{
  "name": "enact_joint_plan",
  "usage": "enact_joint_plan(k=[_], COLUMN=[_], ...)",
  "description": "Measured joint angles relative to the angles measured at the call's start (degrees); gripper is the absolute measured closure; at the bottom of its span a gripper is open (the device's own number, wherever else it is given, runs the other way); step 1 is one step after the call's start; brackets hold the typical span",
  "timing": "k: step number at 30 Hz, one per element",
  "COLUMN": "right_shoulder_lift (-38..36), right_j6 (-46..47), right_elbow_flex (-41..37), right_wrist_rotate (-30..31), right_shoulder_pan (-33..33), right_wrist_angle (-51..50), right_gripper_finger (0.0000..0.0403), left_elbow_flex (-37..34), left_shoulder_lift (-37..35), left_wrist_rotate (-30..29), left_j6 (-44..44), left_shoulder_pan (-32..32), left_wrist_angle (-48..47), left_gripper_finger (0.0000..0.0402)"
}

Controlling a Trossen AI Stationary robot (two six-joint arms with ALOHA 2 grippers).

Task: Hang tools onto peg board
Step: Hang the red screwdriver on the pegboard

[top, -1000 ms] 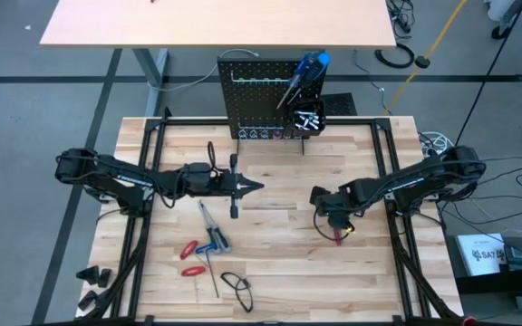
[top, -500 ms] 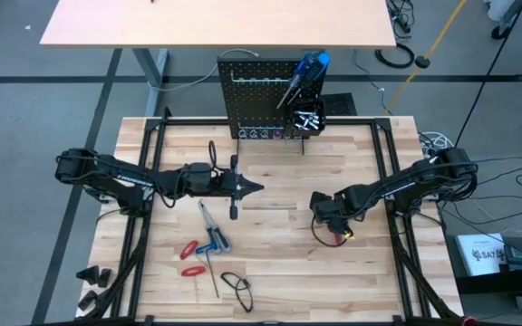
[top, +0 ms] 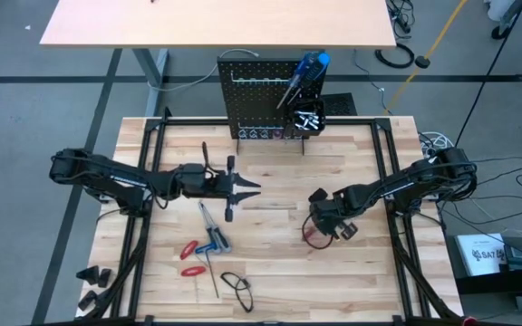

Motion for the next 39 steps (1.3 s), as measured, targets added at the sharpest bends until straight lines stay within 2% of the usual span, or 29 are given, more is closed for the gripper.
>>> enact_joint_plan(k=[4, 8, 12, 18, 22, 26, 29, 35, 39], right_shoulder_lift=[0.0, -1.0, -2.5, -3.1, -3.1, -3.1, -3.1, -3.1, -2.9], right_j6=[7.6, 14.9, 22.6, 23.3, 21.5, 18.7, 18.1, 19.5, 22.0], right_elbow_flex=[0.0, 0.0, 0.0, 0.0, 0.0, 0.0, 0.0, 0.0, 0.0], right_wrist_rotate=[-1.0, -0.8, -2.9, -3.1, -3.1, -3.0, -3.1, -2.9, -2.9], right_shoulder_pan=[0.1, 0.0, -0.9, -1.3, -1.8, -2.5, -3.2, -5.2, -5.9], right_wrist_angle=[5.3, 13.7, 26.0, 49.2, 59.6, 65.5, 67.5, 69.3, 69.6], right_gripper_finger=[0.0393, 0.0397, 0.0398, 0.0399, 0.0399, 0.0399, 0.0399, 0.0399, 0.0399], left_elbow_flex=[0.0, -0.2, -2.5, -9.5, -10.5, -10.5, -10.5, -10.2, -7.1], left_shoulder_lift=[-3.2, -6.5, -10.3, -13.3, -12.5, -10.8, -8.6, -0.3, 5.3], left_wrist_rotate=[1.8, 10.6, 12.1, 11.6, 10.2, 10.1, 10.1, 10.1, 10.1], left_j6=[0.1, 2.5, 2.7, 0.3, -0.8, 0.0, -0.2, -1.9, -1.9], left_shoulder_pan=[-0.5, -0.5, -0.5, 0.3, 0.4, 0.2, 0.2, -0.6, -1.3], left_wrist_angle=[-3.5, -5.9, -2.1, 10.1, 13.7, 13.8, 15.0, 27.4, 29.7], left_gripper_finger=[0.0292, 0.0290, 0.0290, 0.0290, 0.0286, 0.0261, 0.0230, 0.0162, 0.0137])
